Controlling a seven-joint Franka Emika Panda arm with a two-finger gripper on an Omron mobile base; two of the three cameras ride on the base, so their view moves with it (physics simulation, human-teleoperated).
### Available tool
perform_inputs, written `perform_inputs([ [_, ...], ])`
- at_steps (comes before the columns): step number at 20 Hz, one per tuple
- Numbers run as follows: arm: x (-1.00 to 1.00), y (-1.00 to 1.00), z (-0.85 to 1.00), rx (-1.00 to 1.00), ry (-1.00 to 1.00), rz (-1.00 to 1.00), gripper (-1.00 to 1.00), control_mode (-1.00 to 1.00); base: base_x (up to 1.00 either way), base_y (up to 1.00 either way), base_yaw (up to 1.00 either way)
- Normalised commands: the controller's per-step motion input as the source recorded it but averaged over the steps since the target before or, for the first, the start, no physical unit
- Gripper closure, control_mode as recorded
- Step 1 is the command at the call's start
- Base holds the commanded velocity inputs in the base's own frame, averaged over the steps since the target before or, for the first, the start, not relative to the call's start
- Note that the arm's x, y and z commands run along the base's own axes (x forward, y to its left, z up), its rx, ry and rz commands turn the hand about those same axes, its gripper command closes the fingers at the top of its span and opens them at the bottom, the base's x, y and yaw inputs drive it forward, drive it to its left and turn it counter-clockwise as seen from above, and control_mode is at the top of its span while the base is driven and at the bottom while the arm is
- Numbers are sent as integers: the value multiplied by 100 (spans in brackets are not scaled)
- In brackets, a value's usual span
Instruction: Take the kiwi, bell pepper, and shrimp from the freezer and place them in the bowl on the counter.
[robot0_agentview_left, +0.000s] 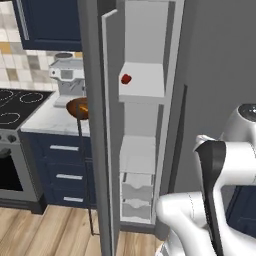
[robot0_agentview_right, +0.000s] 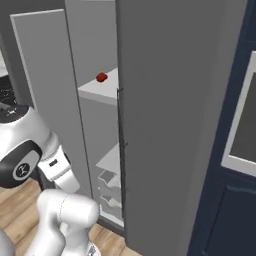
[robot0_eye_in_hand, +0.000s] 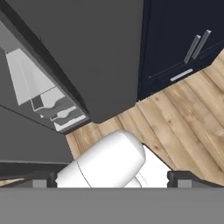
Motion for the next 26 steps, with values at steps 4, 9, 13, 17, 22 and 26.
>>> perform_inputs([
  [4, 0, 0, 0, 0, 0, 0, -100, 100, 46, 42, 2],
  [9, 0, 0, 0, 0, 0, 0, -100, 100, 58, 12, 1],
  [13, 0, 0, 0, 0, 0, 0, -100, 100, 67, 0, 0],
  [17, 0, 0, 0, 0, 0, 0, -100, 100, 67, 18, 0],
  [22, 0, 0, 0, 0, 0, 0, -100, 100, 46, 34, 5],
  [26, 0, 0, 0, 0, 0, 0, -100, 100, 1, 55, 14],
])
